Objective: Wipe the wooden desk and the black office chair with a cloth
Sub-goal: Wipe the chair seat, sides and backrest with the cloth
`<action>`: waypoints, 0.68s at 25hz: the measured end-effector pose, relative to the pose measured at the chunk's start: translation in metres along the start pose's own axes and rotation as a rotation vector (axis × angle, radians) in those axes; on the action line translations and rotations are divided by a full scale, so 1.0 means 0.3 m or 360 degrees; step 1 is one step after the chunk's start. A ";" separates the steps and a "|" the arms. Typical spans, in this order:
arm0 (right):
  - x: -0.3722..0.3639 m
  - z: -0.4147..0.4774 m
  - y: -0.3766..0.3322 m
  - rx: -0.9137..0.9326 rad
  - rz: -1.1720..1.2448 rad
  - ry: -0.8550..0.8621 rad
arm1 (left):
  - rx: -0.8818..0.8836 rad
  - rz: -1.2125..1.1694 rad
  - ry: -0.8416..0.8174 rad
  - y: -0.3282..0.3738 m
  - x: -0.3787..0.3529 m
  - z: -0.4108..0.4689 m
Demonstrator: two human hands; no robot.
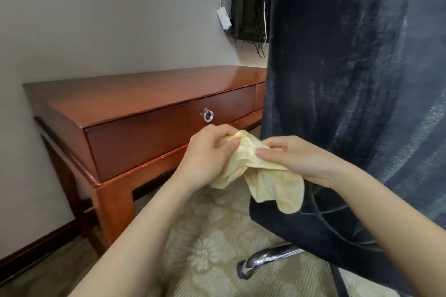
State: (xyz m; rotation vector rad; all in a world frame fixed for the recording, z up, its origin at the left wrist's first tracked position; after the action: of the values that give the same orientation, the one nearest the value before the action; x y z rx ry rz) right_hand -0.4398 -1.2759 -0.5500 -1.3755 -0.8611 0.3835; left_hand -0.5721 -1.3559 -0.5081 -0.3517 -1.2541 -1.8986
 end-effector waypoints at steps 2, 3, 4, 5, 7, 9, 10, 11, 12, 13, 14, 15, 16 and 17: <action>-0.056 -0.011 -0.036 0.0028 -0.0107 -0.0148 | -0.0048 0.0155 0.0025 -0.001 0.069 -0.015; -0.070 -0.020 -0.056 0.0071 -0.0098 -0.0160 | -0.0059 0.0228 0.0005 -0.007 0.094 -0.021; -0.073 -0.029 -0.079 0.0151 -0.0040 -0.0151 | -0.0062 0.0276 -0.0020 -0.016 0.118 -0.023; -0.070 -0.041 -0.105 0.0255 0.0082 -0.0145 | -0.0068 0.0271 -0.0039 -0.020 0.138 -0.019; -0.061 -0.072 -0.129 0.0409 0.0504 -0.0168 | -0.0077 0.0048 -0.0070 -0.014 0.153 -0.007; -0.060 -0.088 -0.117 0.0525 0.0823 -0.0169 | -0.0087 -0.0275 -0.0128 0.012 0.128 0.014; -0.062 -0.089 -0.104 0.0607 0.0916 -0.0138 | -0.0087 -0.0359 -0.0152 0.025 0.102 0.023; -0.058 -0.088 -0.091 0.0707 0.0994 -0.0078 | -0.0083 -0.0388 -0.0164 0.030 0.068 0.031; -0.046 -0.085 -0.075 0.0804 0.1071 0.0002 | -0.0071 -0.0369 -0.0155 0.028 0.029 0.037; -0.032 -0.082 -0.061 0.0867 0.1142 0.0091 | -0.0060 -0.0309 -0.0104 0.020 -0.002 0.036; -0.009 -0.080 -0.047 0.0889 0.1192 0.0182 | -0.0072 -0.0243 -0.0028 0.020 -0.028 0.031; 0.010 -0.083 -0.036 0.0889 0.1207 0.0269 | -0.0125 -0.0220 0.0032 0.029 -0.049 0.020; 0.033 -0.090 -0.026 0.0884 0.1176 0.0349 | -0.0205 -0.0240 0.0041 0.048 -0.076 0.011; 0.057 -0.099 -0.020 0.0885 0.1093 0.0418 | -0.0272 -0.0277 -0.0005 0.069 -0.107 0.006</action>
State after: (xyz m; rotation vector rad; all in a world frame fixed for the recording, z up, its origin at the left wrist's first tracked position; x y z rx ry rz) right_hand -0.4088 -1.2858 -0.5379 -1.1221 -0.0198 0.8724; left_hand -0.5369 -1.3427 -0.5138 -0.3440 -1.1588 -2.1620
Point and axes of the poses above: each hand's wrist, its own z-axis towards the middle knuckle, its own x-axis out of the back of the hand, y = z × x, the point moved 9 cm from there along z, towards the middle knuckle, and after that the axes turned 9 degrees about z, right-handed, at the moved point
